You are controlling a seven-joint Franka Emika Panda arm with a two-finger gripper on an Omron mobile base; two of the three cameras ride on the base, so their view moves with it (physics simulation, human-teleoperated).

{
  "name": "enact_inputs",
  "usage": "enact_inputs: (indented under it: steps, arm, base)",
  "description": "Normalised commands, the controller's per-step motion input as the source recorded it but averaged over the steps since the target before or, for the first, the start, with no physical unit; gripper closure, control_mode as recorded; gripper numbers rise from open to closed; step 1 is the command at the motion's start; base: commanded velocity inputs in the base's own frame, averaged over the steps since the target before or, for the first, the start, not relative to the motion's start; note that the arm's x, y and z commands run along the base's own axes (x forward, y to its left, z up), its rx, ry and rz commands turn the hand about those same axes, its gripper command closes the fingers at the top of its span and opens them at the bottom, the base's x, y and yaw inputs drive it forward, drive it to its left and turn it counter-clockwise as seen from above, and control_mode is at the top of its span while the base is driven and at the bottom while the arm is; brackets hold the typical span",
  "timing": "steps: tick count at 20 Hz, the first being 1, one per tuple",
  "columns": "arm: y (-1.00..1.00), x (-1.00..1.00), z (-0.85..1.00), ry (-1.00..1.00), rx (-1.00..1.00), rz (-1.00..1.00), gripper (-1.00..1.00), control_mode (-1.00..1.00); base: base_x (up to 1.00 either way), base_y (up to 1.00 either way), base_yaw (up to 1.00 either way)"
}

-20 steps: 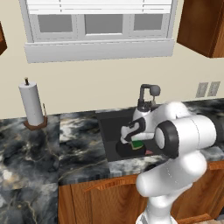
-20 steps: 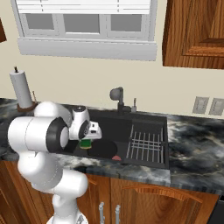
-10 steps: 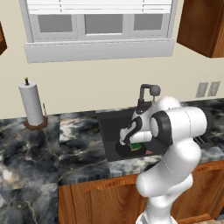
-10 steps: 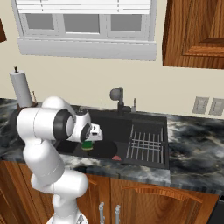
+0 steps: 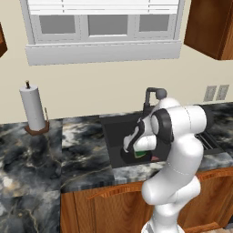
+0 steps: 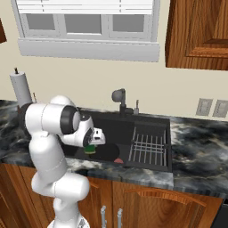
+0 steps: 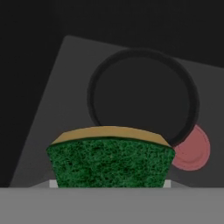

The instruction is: Pick the pan and sponge and place them into the sink. Then turn on the water.

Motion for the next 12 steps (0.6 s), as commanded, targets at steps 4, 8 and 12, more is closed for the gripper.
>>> enact_inputs:
  steps: [4, 8, 12]
  arm:
    - [0.00, 0.14, -0.20, -0.02, 0.00, 0.00, 1.00, -1.00]
    - [0.00, 0.13, -0.20, -0.02, 0.00, 0.00, 1.00, -1.00]
    - [-0.02, 0.17, -0.21, -0.01, 0.00, 0.00, 1.00, -1.00]
  base:
    - [0.00, 0.00, 0.00]
    - [0.00, 0.00, 0.00]
    - [0.00, 0.00, 0.00]
